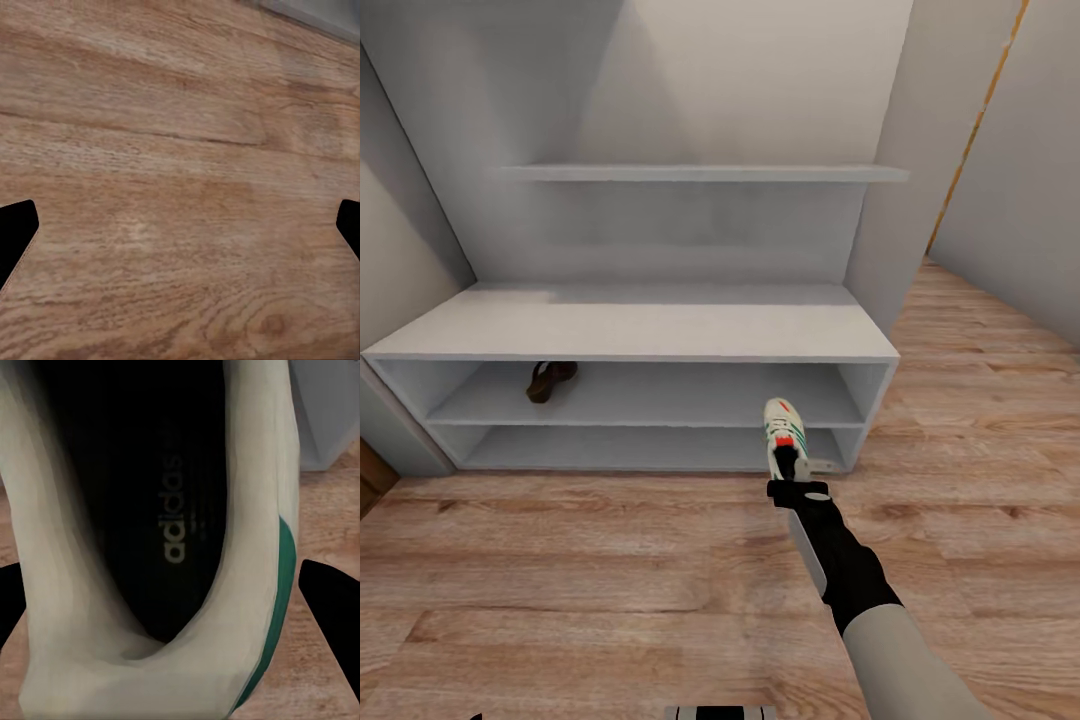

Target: Pick up the two gym shoes and the two sandals from the corridor floor and place them onto the hallstand (shoe rack) in the corridor, making sure they are on the rack and not on the floor. Arrange them so the two gym shoes are next to each other and the two sandals are next to each other.

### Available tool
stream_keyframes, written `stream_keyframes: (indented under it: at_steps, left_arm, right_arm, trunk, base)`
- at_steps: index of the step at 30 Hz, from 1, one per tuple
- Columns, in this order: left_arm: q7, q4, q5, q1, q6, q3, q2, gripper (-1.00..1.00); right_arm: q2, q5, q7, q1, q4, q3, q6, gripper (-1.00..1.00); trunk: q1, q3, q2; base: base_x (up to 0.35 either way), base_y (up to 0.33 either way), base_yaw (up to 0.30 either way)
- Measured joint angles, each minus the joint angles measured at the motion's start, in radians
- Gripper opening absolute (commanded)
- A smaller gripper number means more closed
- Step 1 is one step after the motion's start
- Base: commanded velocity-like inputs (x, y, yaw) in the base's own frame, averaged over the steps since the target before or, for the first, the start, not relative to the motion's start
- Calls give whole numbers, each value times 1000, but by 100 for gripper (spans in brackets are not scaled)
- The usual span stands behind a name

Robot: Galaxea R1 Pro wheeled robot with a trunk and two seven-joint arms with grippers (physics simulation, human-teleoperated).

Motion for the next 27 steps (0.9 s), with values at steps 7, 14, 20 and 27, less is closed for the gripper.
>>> stream_keyframes:
  at_steps: [7, 14, 20, 27]
  left_arm:
    - [0, 0, 0, 0, 0, 0, 0, 100]
    - [0, 0, 0, 0, 0, 0, 0, 100]
    - [0, 0, 0, 0, 1, 0, 0, 100]
    - [0, 0, 0, 0, 0, 1, 0, 100]
  right_arm:
    - [0, 0, 0, 0, 0, 0, 0, -100]
    - [0, 0, 0, 0, 2, -1, 0, -100]
    - [0, 0, 0, 0, 9, -2, 0, -100]
    - [0, 2, 0, 0, 11, -2, 0, -100]
  trunk:
    - [0, 0, 0]
    - [0, 0, 0]
    - [0, 0, 0]
    - [0, 0, 0]
  base:
    - [309, 0, 0]
    - [335, 0, 0]
    - [338, 0, 0]
    - [239, 0, 0]
